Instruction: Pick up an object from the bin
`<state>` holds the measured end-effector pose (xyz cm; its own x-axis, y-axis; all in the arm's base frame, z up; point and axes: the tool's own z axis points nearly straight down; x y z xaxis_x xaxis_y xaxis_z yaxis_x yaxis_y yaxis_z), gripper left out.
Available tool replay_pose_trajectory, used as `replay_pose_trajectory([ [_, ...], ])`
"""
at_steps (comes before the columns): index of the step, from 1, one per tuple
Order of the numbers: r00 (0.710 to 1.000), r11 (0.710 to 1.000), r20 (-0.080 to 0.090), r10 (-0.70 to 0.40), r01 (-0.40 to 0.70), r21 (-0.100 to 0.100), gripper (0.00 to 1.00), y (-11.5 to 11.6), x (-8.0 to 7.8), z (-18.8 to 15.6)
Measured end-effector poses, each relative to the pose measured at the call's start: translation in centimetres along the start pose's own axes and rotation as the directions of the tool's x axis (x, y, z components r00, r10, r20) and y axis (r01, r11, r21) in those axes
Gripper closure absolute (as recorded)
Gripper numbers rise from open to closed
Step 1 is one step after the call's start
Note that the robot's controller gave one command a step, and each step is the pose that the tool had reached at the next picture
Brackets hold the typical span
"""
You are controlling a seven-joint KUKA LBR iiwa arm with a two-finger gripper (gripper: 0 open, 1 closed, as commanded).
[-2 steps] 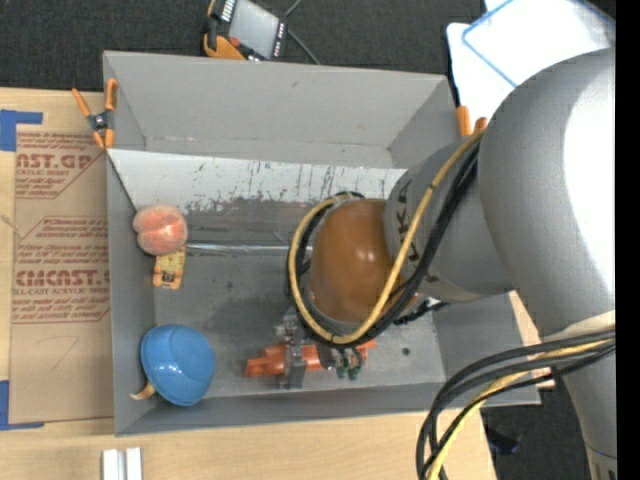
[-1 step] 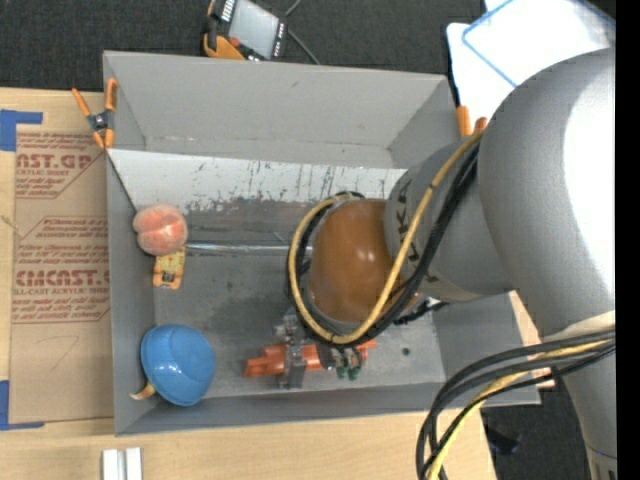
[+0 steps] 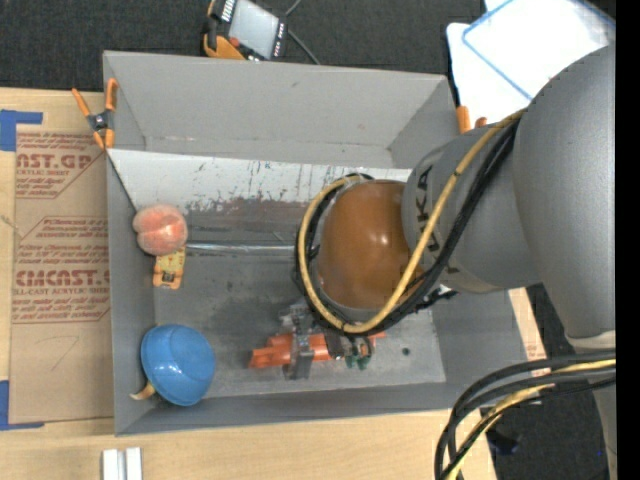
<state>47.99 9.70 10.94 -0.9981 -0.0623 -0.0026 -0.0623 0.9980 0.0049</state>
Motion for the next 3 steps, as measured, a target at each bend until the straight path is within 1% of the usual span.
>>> replay_pose_trajectory([
  [1,1.0,1.0,-0.005,0.0,0.0,0.001,1.0,0.0,0.1,-6.5],
  [2,1.0,1.0,-0.004,0.0,0.0,0.0,1.0,0.0,0.1,-3.8],
  [3,1.0,1.0,0.001,0.0,0.0,-0.001,1.0,0.1,0.0,-8.9],
])
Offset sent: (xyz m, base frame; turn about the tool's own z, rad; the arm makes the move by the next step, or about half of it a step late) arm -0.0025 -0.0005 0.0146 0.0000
